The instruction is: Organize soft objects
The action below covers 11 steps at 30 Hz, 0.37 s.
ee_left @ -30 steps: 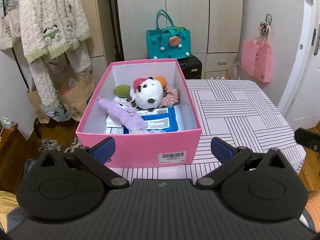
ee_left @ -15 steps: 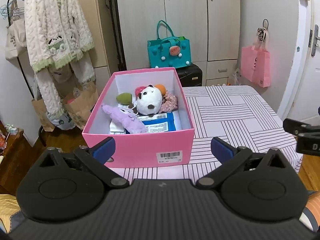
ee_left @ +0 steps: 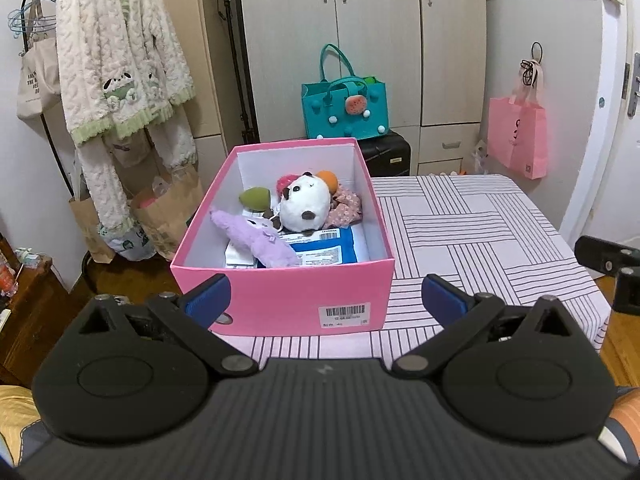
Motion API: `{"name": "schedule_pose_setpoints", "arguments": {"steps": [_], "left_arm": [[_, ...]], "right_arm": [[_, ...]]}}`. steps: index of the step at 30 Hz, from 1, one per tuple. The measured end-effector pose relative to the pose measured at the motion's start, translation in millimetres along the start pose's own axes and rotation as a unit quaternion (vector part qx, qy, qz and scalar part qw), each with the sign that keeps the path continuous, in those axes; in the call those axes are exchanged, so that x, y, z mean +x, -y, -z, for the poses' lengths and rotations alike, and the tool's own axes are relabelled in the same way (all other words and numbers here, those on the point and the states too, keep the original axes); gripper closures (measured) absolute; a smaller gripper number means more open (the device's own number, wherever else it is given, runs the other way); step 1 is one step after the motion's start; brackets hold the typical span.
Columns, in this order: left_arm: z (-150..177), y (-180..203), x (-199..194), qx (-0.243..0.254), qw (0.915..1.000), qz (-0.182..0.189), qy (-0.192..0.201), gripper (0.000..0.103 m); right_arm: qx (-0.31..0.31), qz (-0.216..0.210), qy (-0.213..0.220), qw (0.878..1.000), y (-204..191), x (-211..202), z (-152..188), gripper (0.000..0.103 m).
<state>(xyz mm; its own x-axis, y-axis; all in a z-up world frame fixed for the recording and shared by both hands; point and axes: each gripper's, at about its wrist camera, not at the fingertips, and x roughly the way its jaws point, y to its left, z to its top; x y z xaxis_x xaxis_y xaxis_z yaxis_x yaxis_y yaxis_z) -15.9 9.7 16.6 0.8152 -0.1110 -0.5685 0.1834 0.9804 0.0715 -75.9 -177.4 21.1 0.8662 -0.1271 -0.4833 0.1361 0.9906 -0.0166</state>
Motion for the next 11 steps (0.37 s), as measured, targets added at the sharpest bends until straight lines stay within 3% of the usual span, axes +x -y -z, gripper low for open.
{"name": "schedule_pose_setpoints", "arguments": {"steps": [11], "left_arm": [[1.5,-1.0,-1.2,-0.004,1.0000,-0.006,0.004,0.000]], "right_arm": [[-0.001,-0.002,-0.001,1.000,-3.7,0.2,1.3,0.000]]}}
